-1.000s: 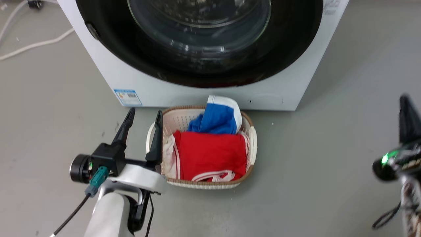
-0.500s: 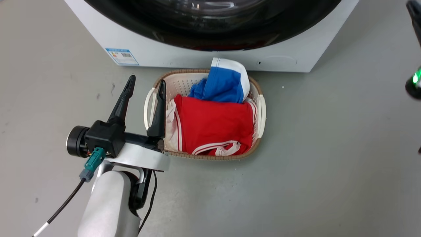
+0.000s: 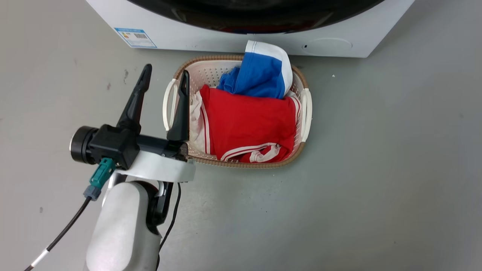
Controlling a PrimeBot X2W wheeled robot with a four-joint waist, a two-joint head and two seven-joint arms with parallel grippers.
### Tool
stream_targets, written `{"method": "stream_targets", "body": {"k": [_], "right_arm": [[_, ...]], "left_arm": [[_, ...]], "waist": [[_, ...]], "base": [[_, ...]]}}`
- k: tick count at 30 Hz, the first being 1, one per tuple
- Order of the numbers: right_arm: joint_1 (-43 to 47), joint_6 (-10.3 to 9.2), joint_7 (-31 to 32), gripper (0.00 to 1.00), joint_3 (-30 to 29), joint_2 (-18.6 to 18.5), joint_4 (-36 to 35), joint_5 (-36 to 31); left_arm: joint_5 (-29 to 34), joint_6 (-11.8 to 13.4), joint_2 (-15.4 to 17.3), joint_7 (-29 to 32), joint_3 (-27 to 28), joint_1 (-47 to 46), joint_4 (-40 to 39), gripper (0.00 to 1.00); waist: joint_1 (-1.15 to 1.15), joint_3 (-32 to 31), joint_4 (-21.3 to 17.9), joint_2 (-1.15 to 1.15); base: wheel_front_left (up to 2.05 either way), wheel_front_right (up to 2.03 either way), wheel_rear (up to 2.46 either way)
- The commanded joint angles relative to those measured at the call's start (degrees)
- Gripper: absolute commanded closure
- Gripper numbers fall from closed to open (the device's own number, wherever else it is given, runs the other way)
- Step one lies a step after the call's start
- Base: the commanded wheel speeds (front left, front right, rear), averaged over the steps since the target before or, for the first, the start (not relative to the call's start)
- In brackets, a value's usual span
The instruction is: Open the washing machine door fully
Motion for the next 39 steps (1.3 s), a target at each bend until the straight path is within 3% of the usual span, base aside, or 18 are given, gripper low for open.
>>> {"method": "stream_targets", "body": {"k": [1, 9, 16, 28, 34, 39], "right_arm": [[-1.9, 0.03, 0.2, 1.00, 0.7, 0.7, 0.8, 0.0], [-9.0, 0.03, 1.4, 1.00, 5.3, 3.0, 6.2, -0.6], [-9.3, 0.03, 5.3, 1.00, 7.7, 3.0, 6.4, 0.0], [-2.9, 0.03, 13.1, 1.00, 10.5, -1.1, 0.2, 3.3], [3.2, 0.03, 17.7, 1.00, 14.1, -4.0, -6.9, 4.2], [9.2, 0.03, 17.8, 1.00, 16.1, -6.7, -13.6, 6.7]], "left_arm": [[0.2, -0.2, 0.0, -0.1, 0.1, -1.1, -0.4, 0.00], [0.4, -0.4, -0.2, -0.1, -0.1, -2.0, -0.5, 0.00], [0.4, -0.3, -0.4, -0.1, -0.3, -2.3, -0.4, 0.00], [-0.1, -0.4, -0.5, -0.1, -0.2, -1.1, 1.1, 0.00], [-0.5, -0.1, -0.6, -0.1, -0.5, -0.3, 2.1, 0.00], [-0.6, -0.1, -0.6, -0.1, -0.7, 1.4, 3.0, 0.00]], "waist": [[-0.01, 0.7, 0.0, 0.00], [-0.01, 2.4, 0.6, 0.00], [-0.01, 2.9, 1.0, 0.00], [-0.01, 0.3, 0.7, 0.00], [-0.01, -2.4, 1.2, 0.00], [-0.01, -5.3, 1.6, 0.00]], "base": [[0.00, 0.00, 0.00], [0.00, 0.00, 0.00], [0.00, 0.00, 0.00], [0.00, 0.00, 0.00], [0.00, 0.00, 0.00], [0.00, 0.00, 0.00]]}}
